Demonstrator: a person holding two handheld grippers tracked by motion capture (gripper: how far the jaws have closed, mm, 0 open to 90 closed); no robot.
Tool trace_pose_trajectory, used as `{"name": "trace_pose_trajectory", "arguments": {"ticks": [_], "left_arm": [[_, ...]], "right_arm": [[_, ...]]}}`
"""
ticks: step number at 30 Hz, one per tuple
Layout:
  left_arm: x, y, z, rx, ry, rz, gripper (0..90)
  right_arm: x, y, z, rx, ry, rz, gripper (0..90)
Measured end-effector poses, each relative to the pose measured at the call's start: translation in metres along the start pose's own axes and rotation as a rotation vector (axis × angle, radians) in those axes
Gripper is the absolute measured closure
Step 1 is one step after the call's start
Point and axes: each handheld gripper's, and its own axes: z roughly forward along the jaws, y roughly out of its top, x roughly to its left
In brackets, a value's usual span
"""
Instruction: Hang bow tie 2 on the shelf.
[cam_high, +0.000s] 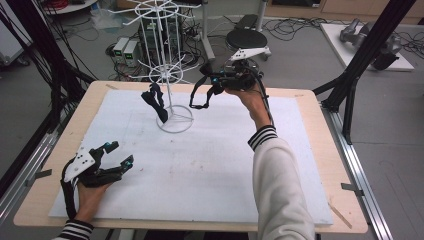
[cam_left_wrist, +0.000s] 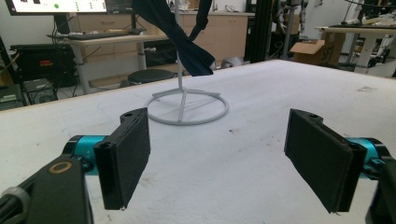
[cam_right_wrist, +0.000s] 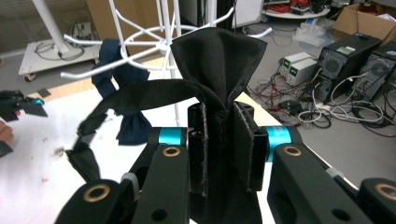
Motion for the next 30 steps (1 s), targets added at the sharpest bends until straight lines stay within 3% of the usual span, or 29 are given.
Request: {"name": "trace_pose_trajectory", "arguments": {"ticks": [15,30], "left_arm": [[0.000,0.000,0.000,-0.001,-0.002,0.002,22.9],[0.000,0.000,-0.001,0.000,-0.006,0.007,22.9]], "right_arm": [[0.006,0.013,0.016,0.001,-0.038,0.004,77.1],[0.004,0.011,0.032,0.048,-0.055,0.017,77.0]]}}
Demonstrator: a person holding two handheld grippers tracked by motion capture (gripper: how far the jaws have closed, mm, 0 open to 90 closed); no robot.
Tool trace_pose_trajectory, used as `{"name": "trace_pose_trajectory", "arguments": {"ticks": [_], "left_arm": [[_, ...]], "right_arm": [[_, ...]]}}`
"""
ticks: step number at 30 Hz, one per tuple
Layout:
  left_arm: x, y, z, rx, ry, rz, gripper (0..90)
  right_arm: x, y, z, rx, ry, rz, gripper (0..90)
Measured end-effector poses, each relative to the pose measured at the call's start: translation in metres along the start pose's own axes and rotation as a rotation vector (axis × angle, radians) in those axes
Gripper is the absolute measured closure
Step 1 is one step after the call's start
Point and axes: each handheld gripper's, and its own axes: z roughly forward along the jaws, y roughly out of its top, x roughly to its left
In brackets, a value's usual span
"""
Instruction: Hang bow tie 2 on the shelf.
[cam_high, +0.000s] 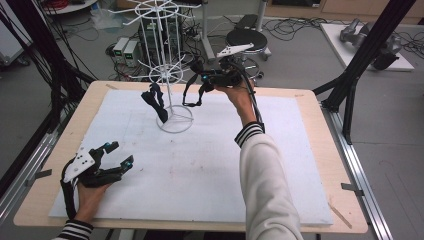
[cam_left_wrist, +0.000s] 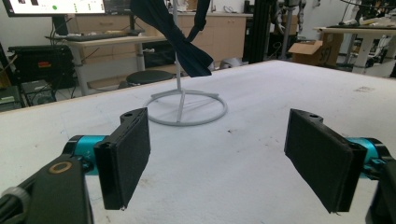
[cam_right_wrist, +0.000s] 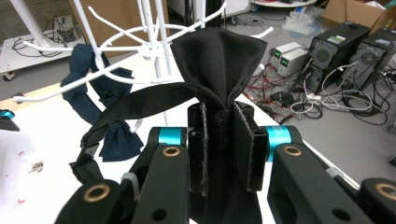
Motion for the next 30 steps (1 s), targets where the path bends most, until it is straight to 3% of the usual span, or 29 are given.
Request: {"name": "trace_pose_trajectory", "arguments": {"ticks": [30], "left_arm": [[0.000,0.000,0.000,-0.006,-0.001,-0.003,22.9]], "right_arm": [[-0.005,-0.015,0.026,0.083,0.034,-0.003,73.4]]}}
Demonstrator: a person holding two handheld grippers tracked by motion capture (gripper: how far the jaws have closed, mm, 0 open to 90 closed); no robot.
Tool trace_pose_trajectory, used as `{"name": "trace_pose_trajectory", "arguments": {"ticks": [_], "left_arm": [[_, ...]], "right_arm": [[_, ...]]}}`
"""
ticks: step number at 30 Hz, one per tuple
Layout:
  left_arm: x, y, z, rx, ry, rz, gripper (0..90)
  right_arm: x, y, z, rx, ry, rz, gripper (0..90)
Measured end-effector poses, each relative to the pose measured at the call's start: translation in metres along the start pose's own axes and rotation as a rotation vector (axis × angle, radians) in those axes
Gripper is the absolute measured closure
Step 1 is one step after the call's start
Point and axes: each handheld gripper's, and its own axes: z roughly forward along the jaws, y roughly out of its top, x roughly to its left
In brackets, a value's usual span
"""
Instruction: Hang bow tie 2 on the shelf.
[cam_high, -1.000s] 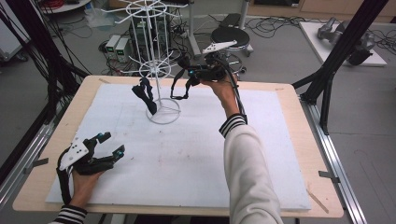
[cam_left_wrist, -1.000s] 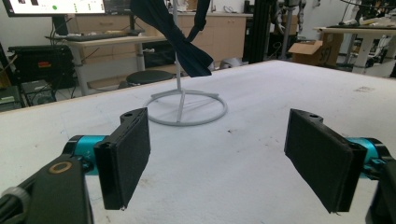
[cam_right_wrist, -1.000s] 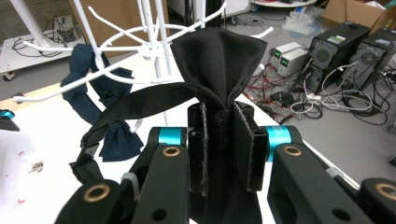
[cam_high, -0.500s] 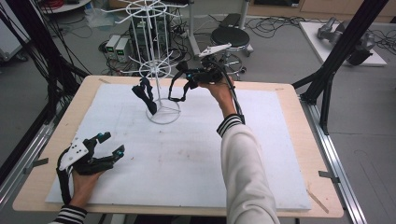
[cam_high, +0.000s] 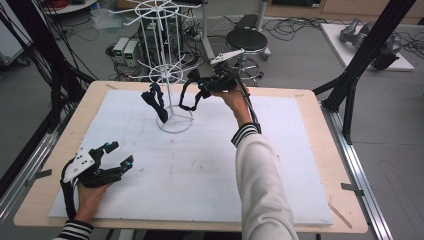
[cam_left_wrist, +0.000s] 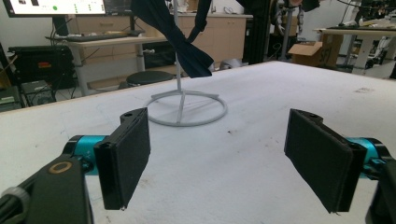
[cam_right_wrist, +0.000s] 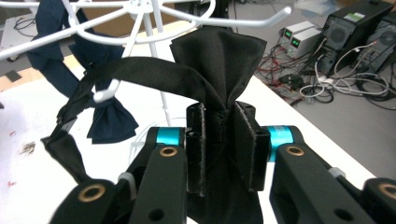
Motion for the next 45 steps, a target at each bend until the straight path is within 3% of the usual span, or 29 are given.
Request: {"name": "trace_pose_trajectory", "arguments": {"ticks": [1,4,11,17,22,23,25,28,29,31,33,40,45], "left_arm": [[0.000,0.000,0.000,0.000,0.000,0.000,22.9],[0.000,0.000,0.000,-0.001,0.000,0.000,22.9],[-0.001,0.000,0.000,0.000,0.001,0.001,22.8],[-0.001,0.000,0.000,0.000,0.000,0.004,22.8],[-0.001,0.000,0.000,0.000,0.005,0.005,22.8],[-0.001,0.000,0.000,-0.001,0.005,0.011,22.8],[-0.002,0.000,0.000,-0.001,0.007,0.019,22.8],[-0.002,0.000,-0.001,-0.006,0.009,0.021,22.8],[-0.002,0.000,-0.001,-0.007,0.008,0.017,22.8],[-0.002,-0.001,-0.001,-0.010,0.011,0.017,22.8],[-0.003,0.000,-0.001,-0.011,0.012,0.022,22.7],[-0.004,-0.001,-0.002,-0.022,0.025,0.024,22.6],[-0.004,-0.001,-0.003,-0.028,0.028,0.026,22.3]], "right_arm": [[0.000,0.000,0.000,0.009,-0.001,-0.001,69.0],[0.001,-0.001,0.001,0.037,-0.026,-0.006,42.6],[0.003,-0.003,0.002,0.063,-0.053,-0.007,11.5],[0.003,-0.012,-0.006,0.049,-0.046,-0.001,9.2],[0.010,-0.029,-0.027,-0.004,-0.075,0.008,9.2],[0.013,-0.032,-0.036,0.009,-0.071,0.018,9.2],[0.020,-0.040,-0.053,-0.035,-0.092,0.004,9.2],[0.028,-0.045,-0.079,-0.010,-0.103,0.020,9.3],[0.034,-0.050,-0.089,-0.059,-0.136,-0.001,9.3],[0.043,-0.062,-0.109,-0.147,-0.174,-0.020,9.4],[0.050,-0.074,-0.126,-0.191,-0.183,-0.007,9.3],[0.079,-0.128,-0.170,-0.277,-0.253,-0.038,9.3],[0.099,-0.178,-0.181,-0.327,-0.299,-0.038,9.3]]}}
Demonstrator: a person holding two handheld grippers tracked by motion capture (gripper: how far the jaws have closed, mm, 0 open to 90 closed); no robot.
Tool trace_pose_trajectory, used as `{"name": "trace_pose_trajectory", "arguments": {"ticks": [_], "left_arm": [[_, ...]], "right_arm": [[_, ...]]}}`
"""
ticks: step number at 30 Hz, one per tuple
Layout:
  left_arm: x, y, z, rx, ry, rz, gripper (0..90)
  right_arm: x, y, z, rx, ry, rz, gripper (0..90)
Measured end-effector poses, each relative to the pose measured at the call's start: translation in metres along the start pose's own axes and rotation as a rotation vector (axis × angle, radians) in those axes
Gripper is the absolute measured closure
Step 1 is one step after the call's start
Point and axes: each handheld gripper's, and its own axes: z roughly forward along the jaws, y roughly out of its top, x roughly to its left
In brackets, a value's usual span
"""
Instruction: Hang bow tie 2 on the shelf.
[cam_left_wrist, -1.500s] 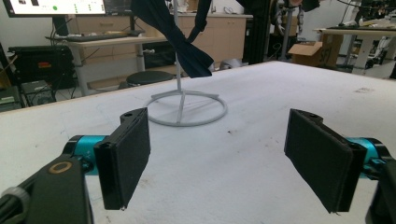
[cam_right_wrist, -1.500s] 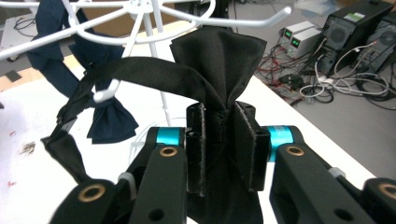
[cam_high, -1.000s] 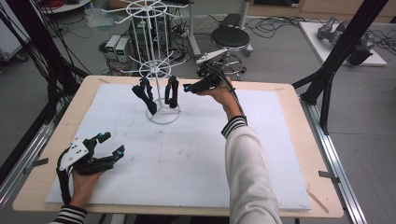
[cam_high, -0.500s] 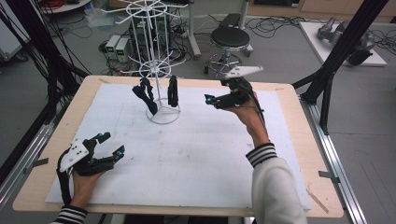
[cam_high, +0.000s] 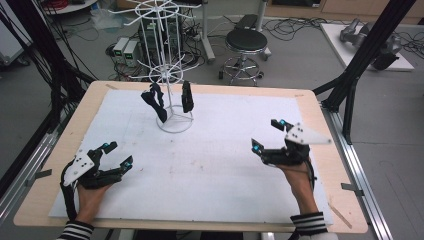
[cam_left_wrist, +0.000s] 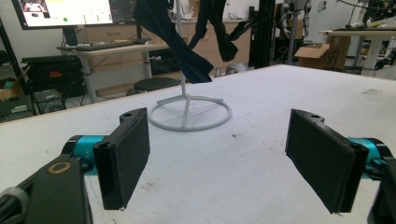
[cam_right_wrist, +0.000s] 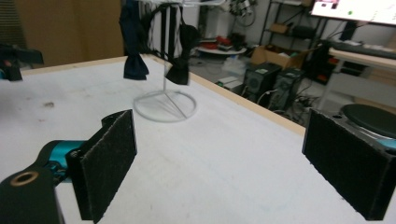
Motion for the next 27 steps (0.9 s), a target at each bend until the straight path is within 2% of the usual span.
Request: {"name": "trace_pose_trajectory", "arguments": {"ticks": [3,5,11,17,27], "left_arm": [[0.000,0.000,0.000,-0.005,0.002,0.001,22.3],[-0.001,0.000,-0.001,-0.010,0.003,0.002,22.3],[0.000,-0.001,-0.003,-0.025,0.013,-0.001,22.2],[-0.001,-0.001,-0.003,-0.031,0.015,0.010,21.6],[-0.002,-0.002,-0.003,-0.036,0.016,0.012,21.1]], "right_arm": [[0.008,-0.030,-0.012,-0.043,-0.055,-0.004,9.3],[0.012,-0.050,-0.018,-0.074,-0.077,0.029,9.3],[0.018,-0.087,-0.025,-0.128,-0.153,0.076,9.3],[0.021,-0.101,-0.025,-0.115,-0.158,0.070,9.4],[0.021,-0.103,-0.026,-0.132,-0.162,0.059,9.4]]}}
